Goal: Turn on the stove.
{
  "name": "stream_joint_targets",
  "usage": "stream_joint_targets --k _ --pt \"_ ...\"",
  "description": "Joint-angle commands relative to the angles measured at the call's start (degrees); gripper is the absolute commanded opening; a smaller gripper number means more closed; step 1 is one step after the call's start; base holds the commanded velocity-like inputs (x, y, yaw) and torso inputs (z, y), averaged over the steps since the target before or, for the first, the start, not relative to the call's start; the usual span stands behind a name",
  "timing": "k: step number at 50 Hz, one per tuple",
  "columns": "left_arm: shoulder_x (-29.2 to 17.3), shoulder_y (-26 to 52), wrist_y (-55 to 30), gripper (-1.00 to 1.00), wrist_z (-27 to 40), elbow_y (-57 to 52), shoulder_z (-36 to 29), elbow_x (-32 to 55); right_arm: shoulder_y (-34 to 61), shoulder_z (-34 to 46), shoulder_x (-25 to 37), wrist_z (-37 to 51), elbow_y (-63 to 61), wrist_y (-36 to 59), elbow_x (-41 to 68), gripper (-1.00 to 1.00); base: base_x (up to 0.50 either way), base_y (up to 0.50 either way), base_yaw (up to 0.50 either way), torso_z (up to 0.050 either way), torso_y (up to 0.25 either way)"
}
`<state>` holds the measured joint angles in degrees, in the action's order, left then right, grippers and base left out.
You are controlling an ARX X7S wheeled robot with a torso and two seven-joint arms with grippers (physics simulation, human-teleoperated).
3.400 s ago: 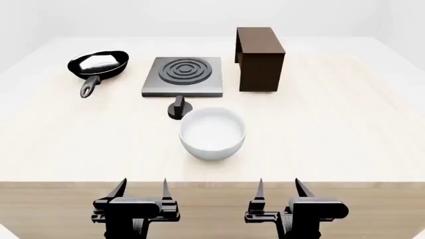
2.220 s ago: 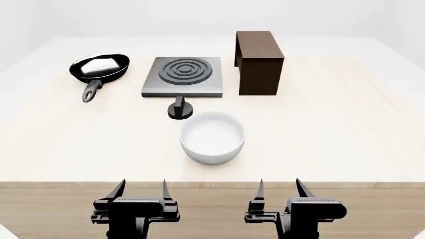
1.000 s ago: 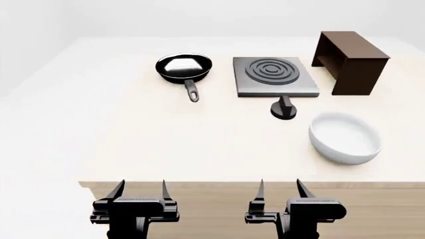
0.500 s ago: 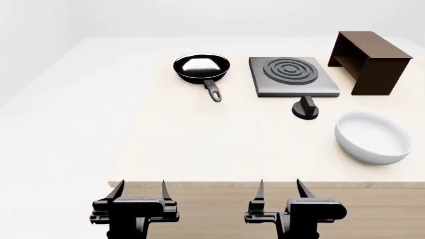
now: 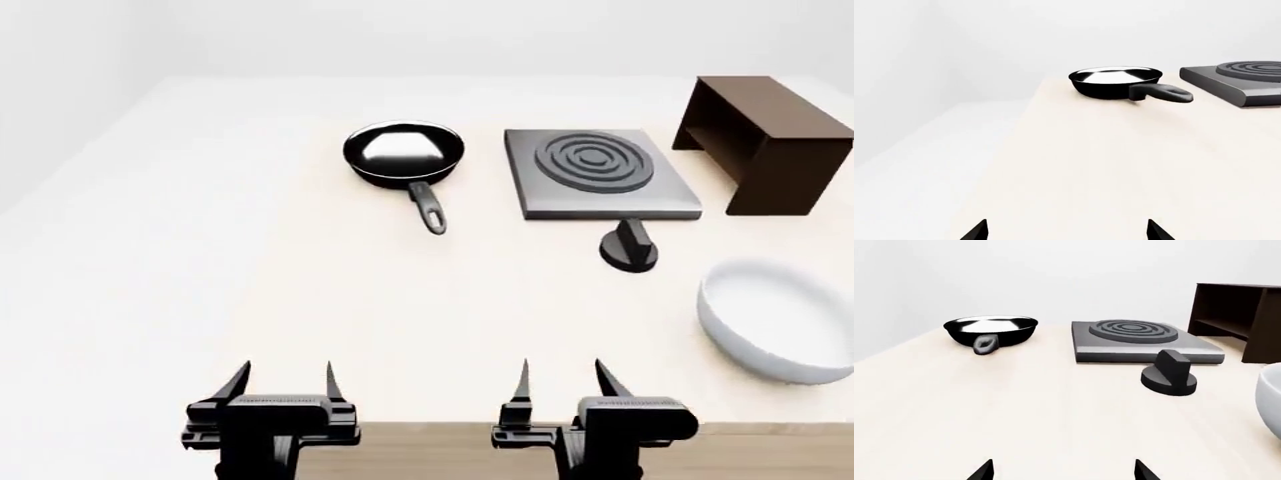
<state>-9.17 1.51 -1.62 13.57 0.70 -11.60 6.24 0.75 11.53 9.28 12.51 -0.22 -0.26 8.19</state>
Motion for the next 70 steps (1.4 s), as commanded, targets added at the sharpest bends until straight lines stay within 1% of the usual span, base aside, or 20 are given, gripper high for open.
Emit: stream_joint_targets --k 1,27,30,57,63,67,70 --pt "0.3 -0.2 0.9 1.00 -1.2 -0.1 0.6 0.6 0.0 -0.5 -0.3 -0.7 -0.1 -0.1 -0.2 1.00 0.50 0.00 0.00 0.000 0.000" --pt "-0.4 0.0 1.2 1.00 -0.3 0.1 -0.3 1.3 0.1 0.6 0.5 0.1 0.1 -0.7 0.3 1.00 0.50 0.00 0.00 0.000 0.000" --pt "-0.5 -0.1 0.9 1.00 -0.1 -0.3 -0.4 1.4 0.0 0.3 0.2 1.7 0.0 -1.1 -0.6 1.00 0.50 0.00 0.00 0.000 0.000" --pt "-1.0 0.5 1.7 1.00 0.7 1.0 -1.2 2.0 0.0 1.9 1.2 1.7 0.0 -2.2 -0.4 1.00 0.01 0.00 0.00 0.000 0.000" --pt "-1.1 0.3 1.3 1.00 1.5 0.4 -1.5 1.5 -0.9 1.8 1.9 3.0 -4.4 -1.6 -1.3 1.00 0.00 0.00 0.00 0.000 0.000" --pt "-1.2 0.6 1.6 1.00 1.4 0.9 -1.6 1.8 0.0 2.0 2.3 4.2 -6.8 0.4 -2.8 1.00 0.00 0.00 0.00 0.000 0.000" --pt "-1.2 0.7 2.0 1.00 1.5 1.4 -1.7 1.7 1.8 1.8 2.2 6.7 -6.1 1.2 -5.7 1.00 0.00 0.00 0.00 0.000 0.000"
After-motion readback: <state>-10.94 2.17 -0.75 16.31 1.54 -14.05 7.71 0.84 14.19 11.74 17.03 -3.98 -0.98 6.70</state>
